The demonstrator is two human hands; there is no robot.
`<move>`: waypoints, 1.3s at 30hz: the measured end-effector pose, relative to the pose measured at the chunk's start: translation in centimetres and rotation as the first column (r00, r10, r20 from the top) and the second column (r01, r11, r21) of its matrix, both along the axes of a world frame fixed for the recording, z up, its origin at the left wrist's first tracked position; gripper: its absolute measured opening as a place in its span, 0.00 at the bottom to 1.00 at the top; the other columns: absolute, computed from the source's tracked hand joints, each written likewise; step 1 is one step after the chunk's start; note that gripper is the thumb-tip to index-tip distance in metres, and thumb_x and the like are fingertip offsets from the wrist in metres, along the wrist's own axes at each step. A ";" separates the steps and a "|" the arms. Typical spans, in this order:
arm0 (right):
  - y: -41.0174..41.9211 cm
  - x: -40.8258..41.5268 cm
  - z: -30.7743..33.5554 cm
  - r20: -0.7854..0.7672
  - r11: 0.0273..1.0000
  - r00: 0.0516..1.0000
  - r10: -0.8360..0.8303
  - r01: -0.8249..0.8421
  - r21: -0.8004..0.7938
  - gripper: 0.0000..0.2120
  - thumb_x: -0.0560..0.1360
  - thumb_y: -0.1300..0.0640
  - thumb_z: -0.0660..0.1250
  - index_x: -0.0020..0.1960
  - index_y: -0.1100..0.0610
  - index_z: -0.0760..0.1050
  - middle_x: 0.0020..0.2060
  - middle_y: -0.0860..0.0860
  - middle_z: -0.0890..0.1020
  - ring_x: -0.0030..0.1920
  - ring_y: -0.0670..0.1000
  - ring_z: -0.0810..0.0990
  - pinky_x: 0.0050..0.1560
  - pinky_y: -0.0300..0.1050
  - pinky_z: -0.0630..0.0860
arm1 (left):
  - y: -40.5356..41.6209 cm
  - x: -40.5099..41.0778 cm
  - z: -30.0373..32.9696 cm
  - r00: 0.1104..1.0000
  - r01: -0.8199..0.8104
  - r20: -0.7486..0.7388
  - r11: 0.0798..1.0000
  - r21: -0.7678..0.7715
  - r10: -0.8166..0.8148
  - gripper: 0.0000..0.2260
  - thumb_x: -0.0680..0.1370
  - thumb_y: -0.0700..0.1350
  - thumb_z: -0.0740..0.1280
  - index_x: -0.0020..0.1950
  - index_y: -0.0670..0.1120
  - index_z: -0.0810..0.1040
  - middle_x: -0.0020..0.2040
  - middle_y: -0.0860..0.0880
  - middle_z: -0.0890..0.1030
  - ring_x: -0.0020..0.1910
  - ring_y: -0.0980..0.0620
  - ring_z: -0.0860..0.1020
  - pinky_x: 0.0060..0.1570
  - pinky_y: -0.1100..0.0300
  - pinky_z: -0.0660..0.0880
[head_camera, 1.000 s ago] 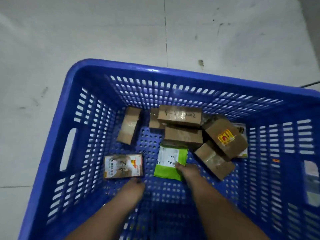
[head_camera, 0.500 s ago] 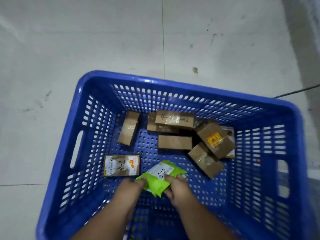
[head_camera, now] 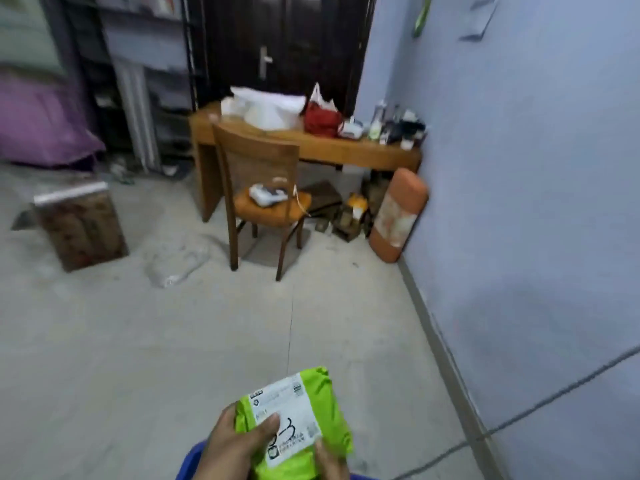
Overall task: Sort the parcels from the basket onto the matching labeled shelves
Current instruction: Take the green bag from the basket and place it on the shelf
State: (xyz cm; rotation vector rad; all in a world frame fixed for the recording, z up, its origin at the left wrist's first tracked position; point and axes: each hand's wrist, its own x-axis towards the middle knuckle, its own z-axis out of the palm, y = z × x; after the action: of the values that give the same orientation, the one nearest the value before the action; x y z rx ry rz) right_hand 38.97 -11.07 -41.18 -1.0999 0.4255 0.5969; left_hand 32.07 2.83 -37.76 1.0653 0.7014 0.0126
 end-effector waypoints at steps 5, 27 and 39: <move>-0.8 2.0 20.8 0.432 0.981 0.892 0.131 -0.179 0.072 0.22 0.71 0.56 0.73 0.63 0.54 0.73 0.56 0.59 0.83 0.56 0.61 0.82 0.51 0.55 0.78 | 1.2 3.1 21.8 0.941 0.086 0.302 0.970 0.226 -0.154 0.12 0.75 0.33 0.67 0.58 0.38 0.76 0.48 0.37 0.84 0.43 0.40 0.84 0.41 0.49 0.82; -4.4 0.2 63.1 0.829 0.961 0.534 0.165 -0.276 -0.013 0.26 0.69 0.59 0.73 0.64 0.64 0.71 0.53 0.57 0.84 0.50 0.54 0.84 0.42 0.46 0.82 | 1.2 -1.8 60.7 0.709 -0.038 0.632 0.878 0.477 -0.313 0.15 0.76 0.45 0.70 0.60 0.39 0.79 0.54 0.42 0.84 0.56 0.42 0.82 0.62 0.42 0.74; -7.5 1.3 62.1 0.834 0.964 0.492 0.251 -0.206 -0.169 0.14 0.78 0.59 0.66 0.62 0.62 0.75 0.54 0.56 0.84 0.53 0.55 0.83 0.54 0.51 0.79 | 0.0 0.8 58.8 0.675 0.004 0.651 0.885 0.466 -0.346 0.14 0.76 0.45 0.70 0.58 0.37 0.80 0.53 0.40 0.84 0.55 0.40 0.82 0.59 0.42 0.76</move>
State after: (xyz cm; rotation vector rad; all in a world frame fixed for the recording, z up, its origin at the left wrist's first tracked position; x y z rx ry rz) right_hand 40.28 -18.58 20.92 -1.3670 -0.6050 0.1997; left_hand 32.88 2.83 21.01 1.4240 -0.1606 0.4227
